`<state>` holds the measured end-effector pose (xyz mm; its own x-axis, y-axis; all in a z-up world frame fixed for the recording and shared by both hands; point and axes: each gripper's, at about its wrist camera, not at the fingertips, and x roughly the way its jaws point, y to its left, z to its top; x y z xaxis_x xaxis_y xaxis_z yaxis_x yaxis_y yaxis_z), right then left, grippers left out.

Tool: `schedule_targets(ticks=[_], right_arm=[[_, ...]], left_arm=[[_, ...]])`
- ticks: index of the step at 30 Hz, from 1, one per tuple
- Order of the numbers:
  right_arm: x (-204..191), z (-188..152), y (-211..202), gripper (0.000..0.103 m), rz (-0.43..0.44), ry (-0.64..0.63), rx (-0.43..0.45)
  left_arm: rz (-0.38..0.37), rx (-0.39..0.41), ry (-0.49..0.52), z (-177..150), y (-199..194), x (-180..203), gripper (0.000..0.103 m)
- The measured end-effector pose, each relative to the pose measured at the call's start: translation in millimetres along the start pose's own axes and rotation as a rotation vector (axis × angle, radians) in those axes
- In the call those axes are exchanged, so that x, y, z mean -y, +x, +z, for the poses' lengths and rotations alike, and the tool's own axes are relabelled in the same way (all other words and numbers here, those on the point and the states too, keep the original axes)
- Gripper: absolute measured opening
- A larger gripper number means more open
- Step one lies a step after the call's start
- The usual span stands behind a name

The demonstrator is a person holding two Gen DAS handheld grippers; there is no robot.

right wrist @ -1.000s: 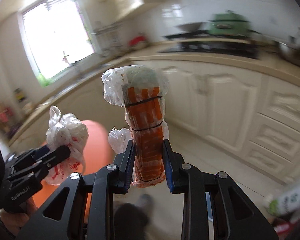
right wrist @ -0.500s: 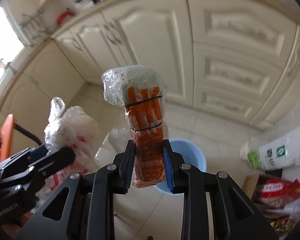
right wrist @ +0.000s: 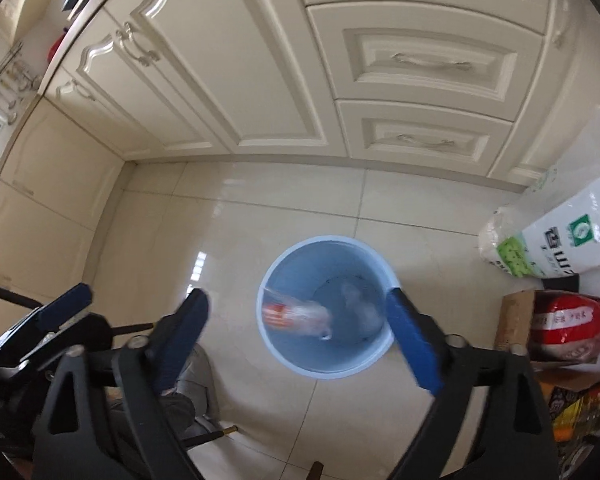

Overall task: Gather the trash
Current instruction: 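Carry both held items to the blue bin and open both tools, then move both open tools back over the orange table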

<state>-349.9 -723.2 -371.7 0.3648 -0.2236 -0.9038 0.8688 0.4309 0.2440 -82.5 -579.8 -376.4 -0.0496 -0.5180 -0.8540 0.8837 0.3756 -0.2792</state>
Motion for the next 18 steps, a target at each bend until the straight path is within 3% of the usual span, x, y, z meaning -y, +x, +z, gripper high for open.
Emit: schedule_targets(ticks=[4, 9, 18], right_arm=[[-6, -3, -31, 0.103, -0.009, 0.02, 0.056], [-27, -4, -80, 0.103, 0.017, 0.011, 0.148], [-114, -12, -180, 0.103, 0.12, -0.096, 0.316]], left_arm=[[0.039, 0.046, 0.025, -19, -59, 16, 0.092], [0.109, 0.185, 0.048, -36, -147, 30, 0.092], [0.233, 0.451, 0.022, -84, -313, 45, 0.099]])
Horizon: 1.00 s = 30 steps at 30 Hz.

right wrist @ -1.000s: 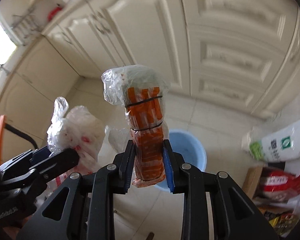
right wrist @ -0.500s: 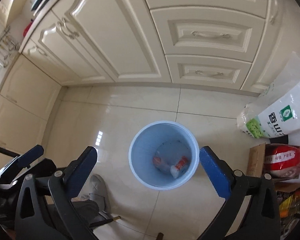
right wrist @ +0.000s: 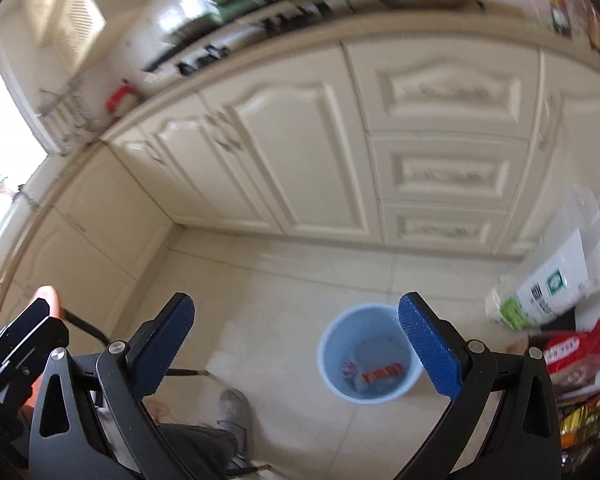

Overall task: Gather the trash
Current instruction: 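Move both open tools back over the orange table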

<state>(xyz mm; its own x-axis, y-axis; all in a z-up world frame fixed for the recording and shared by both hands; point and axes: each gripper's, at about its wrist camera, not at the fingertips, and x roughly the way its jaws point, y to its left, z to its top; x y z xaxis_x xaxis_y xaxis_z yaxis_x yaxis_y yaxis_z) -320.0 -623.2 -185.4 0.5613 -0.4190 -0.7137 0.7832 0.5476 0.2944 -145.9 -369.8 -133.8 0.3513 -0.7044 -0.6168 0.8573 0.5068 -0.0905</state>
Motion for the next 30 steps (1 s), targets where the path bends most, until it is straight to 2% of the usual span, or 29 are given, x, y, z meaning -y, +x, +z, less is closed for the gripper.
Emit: schedule_targets(ticks=[8, 11, 16, 20, 30], right_arm=[[-101, 1, -52, 0.103, 0.136, -0.118, 0.076], [-140, -2, -71, 0.103, 0.188, -0.177, 0.093], [-200, -15, -98, 0.103, 0.276, -0.277, 0.12], [-245, -27, -115, 0.103, 0.348, -0.344, 0.136], [-343, -65, -153, 0.103, 0.502, -0.499, 0.158]], left_arm=[[0.154, 0.125, -0.057, -19, -125, -12, 0.102], [0.22, 0.171, -0.091, -35, -179, -13, 0.102], [0.331, 0.214, -0.156, -65, -246, -9, 0.102], [0.42, 0.245, -0.205, -87, -297, 0, 0.102], [0.617, 0.288, -0.297, -126, -393, 23, 0.102]])
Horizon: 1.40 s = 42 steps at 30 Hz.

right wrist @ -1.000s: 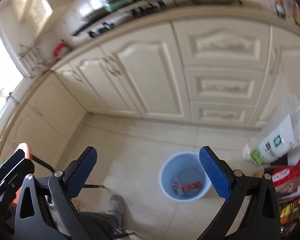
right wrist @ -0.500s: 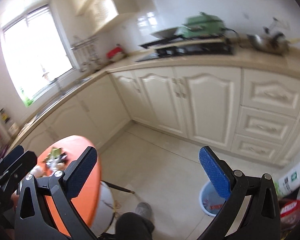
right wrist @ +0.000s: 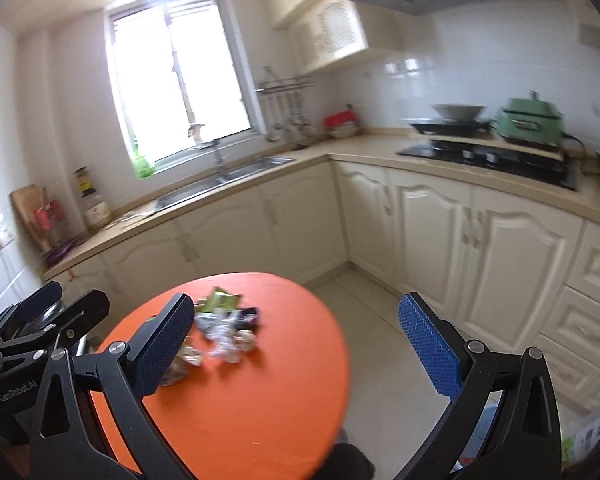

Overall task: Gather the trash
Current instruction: 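Move both open tools back over the orange table, then grasp the milk carton with the left tool while the right tool grasps the crumpled paper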

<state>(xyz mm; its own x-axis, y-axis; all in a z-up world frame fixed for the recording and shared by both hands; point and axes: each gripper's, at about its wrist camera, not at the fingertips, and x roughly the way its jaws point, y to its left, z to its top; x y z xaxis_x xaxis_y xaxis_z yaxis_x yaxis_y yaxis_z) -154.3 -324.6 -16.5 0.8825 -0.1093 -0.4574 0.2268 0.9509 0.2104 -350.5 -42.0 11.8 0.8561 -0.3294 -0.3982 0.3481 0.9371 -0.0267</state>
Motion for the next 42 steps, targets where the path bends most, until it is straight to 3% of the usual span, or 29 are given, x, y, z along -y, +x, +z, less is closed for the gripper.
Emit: schedule_targets(ticks=[9, 13, 21, 27, 38, 42], right_arm=[[-68, -3, 12, 0.103, 0.09, -0.104, -0.015], [-81, -7, 20, 0.103, 0.096, -0.146, -0.03], [-83, -17, 56, 0.103, 0.092, -0.164, -0.104], [-78, -31, 100, 0.103, 0.071, -0.179, -0.192], [-58, -73, 197, 0.103, 0.039, -0.176, -0.4], [-52, -85, 229, 0.103, 0.044, -0.164, -0.455]], left_arm=[[0.147, 0.003, -0.088, -8, -43, -26, 0.102], [0.201, -0.021, -0.115, -18, -48, -31, 0.102], [0.229, -0.115, -0.162, -22, -17, -41, 0.102], [0.22, -0.208, -0.172, -11, 40, -62, 0.102], [0.176, -0.428, -0.189, 1, 222, -94, 0.102], [0.164, -0.474, -0.197, 3, 278, -106, 0.102]])
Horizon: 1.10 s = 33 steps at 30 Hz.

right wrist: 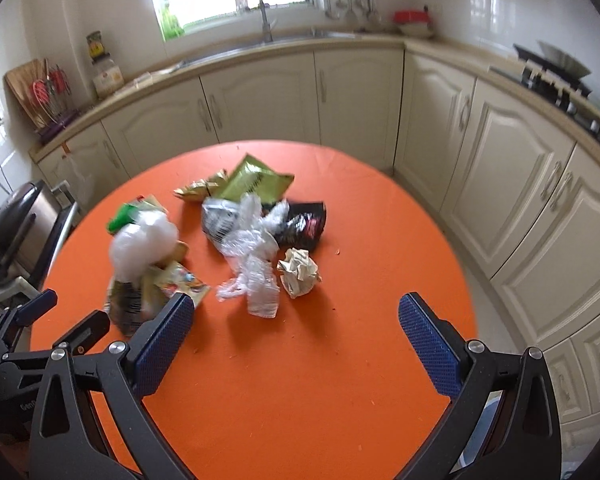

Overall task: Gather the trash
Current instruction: 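Grasp the milk carton with the left tool while the right tool grasps the crumpled paper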

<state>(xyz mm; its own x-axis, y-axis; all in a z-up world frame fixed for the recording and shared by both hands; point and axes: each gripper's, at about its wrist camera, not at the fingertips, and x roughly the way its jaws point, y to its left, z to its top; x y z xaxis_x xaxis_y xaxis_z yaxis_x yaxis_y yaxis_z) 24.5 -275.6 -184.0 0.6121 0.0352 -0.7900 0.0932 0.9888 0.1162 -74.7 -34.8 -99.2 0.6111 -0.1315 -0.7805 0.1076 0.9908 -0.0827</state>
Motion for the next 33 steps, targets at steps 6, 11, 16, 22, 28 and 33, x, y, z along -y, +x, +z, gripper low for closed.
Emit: schedule_targets(ticks=[6, 11, 16, 22, 28, 33], right_arm=[[14, 9, 32, 0.099, -0.001, 0.034, -0.024], [24, 16, 55, 0.076, -0.006, 0.036, -0.063], [17, 16, 76, 0.052, 0.046, 0.0, -0.101], [13, 8, 70, 0.026, 0.093, 0.003, -0.088], [24, -4, 46, 0.026, 0.096, 0.027, -0.066], [26, -12, 30, 0.026, 0.101, 0.032, -0.061]], left_arm=[[-0.009, -0.038, -0.006, 40, 59, -10, 0.102], [-0.049, -0.048, -0.033, 68, 93, -19, 0.101], [-0.114, -0.043, -0.058, 100, 128, -33, 0.09], [-0.18, -0.025, -0.027, 129, 157, -41, 0.054], [-0.193, -0.021, -0.019, 155, 176, -61, 0.043], [-0.183, -0.012, 0.002, 162, 179, -67, 0.04]])
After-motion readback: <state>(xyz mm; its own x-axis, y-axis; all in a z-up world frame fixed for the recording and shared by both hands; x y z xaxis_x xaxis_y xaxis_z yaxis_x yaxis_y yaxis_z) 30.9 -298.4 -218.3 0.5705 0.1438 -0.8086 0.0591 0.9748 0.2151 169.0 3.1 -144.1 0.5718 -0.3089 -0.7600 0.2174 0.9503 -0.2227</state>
